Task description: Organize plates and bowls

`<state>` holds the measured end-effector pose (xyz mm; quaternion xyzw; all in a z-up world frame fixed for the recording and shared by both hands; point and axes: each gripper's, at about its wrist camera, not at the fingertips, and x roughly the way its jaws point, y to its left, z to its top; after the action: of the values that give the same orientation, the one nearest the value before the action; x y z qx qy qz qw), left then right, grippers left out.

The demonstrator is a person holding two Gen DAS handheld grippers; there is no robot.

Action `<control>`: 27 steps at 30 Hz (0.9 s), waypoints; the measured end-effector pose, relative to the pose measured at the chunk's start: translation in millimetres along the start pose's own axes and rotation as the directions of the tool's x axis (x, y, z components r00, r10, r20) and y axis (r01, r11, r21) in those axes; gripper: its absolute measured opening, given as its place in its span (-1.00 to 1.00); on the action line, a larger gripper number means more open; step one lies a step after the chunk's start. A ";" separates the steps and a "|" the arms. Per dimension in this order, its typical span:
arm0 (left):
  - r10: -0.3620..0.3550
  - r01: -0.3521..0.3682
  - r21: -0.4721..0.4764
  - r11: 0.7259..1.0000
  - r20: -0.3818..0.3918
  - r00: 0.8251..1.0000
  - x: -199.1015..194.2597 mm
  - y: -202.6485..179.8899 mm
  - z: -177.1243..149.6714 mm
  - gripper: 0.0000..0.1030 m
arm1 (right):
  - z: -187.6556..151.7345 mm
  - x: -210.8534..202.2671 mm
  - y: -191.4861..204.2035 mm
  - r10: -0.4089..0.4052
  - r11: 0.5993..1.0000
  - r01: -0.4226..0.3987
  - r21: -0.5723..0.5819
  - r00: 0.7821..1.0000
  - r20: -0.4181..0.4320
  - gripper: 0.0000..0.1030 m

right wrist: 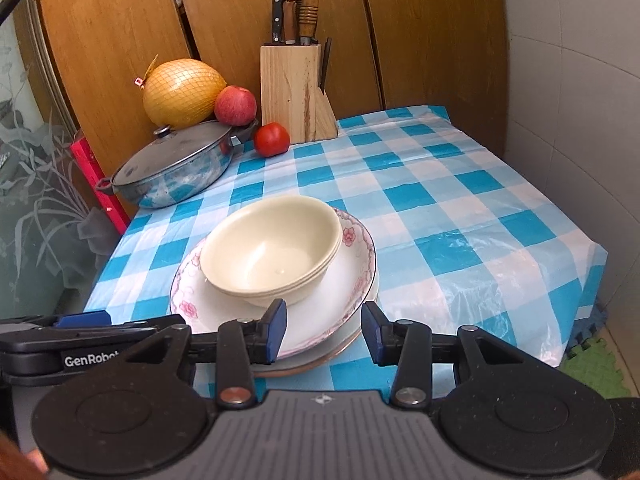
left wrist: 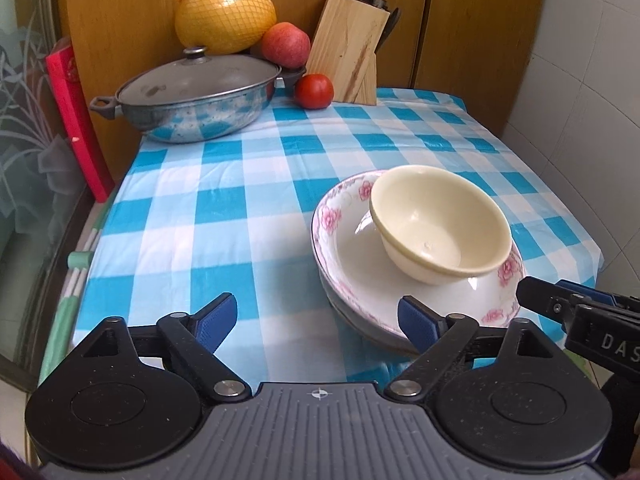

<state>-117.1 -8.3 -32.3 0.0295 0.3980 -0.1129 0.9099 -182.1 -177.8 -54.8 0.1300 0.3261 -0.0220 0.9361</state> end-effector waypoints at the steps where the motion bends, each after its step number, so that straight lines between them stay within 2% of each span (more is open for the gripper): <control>1: 0.008 -0.008 0.006 1.000 0.002 1.000 -0.3 -1.2 -2.1 0.79 | -2.6 -0.7 1.5 -0.005 1.000 0.005 -0.008 1.000 0.000 -0.22; 13: 0.007 -0.007 0.038 0.999 -0.005 1.000 1.5 -8.6 -12.1 0.88 | -14.1 -4.8 4.6 -0.045 0.999 0.045 -0.023 0.999 0.012 -0.17; 27: 0.014 -0.014 0.072 0.997 -0.003 1.000 0.0 -18.8 -16.8 0.88 | -16.9 -5.6 2.1 -0.026 1.000 0.026 0.002 1.000 0.008 -0.17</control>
<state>-133.4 -24.1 -43.0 0.0654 0.3951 -0.1207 0.9083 -196.4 -171.6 -63.6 0.1266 0.3238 -0.0349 0.9370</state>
